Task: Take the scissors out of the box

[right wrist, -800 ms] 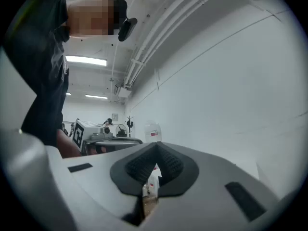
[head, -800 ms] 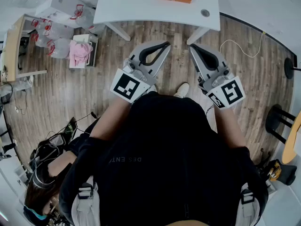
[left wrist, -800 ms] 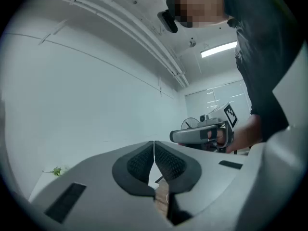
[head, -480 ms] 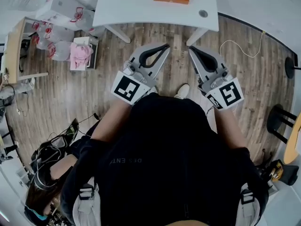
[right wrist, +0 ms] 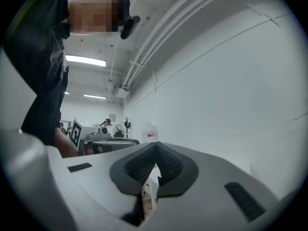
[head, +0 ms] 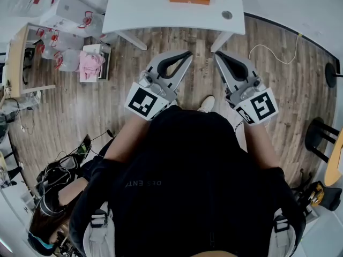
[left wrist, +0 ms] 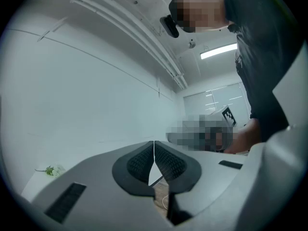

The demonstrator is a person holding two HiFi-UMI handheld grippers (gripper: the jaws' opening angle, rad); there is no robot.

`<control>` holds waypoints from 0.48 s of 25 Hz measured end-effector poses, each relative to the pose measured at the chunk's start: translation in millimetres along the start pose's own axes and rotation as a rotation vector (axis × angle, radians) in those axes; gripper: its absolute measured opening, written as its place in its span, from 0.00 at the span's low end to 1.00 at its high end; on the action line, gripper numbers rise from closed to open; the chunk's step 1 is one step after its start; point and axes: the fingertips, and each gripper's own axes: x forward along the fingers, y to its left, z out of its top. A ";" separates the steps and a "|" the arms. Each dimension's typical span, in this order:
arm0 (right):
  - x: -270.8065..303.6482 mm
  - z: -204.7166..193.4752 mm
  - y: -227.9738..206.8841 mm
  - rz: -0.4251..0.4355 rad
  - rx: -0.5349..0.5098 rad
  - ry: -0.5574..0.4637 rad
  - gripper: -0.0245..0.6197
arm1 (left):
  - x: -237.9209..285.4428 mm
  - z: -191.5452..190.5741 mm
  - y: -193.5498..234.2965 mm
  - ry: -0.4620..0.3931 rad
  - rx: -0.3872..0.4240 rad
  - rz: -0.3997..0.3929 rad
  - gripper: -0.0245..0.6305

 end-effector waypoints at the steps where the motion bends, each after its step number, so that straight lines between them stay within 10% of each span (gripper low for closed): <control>1: -1.9 0.1 -2.4 0.001 0.001 -0.001 0.05 | 3.3 -0.4 -1.6 0.001 0.001 -0.001 0.07; 12: -46.6 4.0 -37.1 0.033 0.018 -0.024 0.05 | 50.5 3.7 -34.0 -0.018 0.001 0.013 0.07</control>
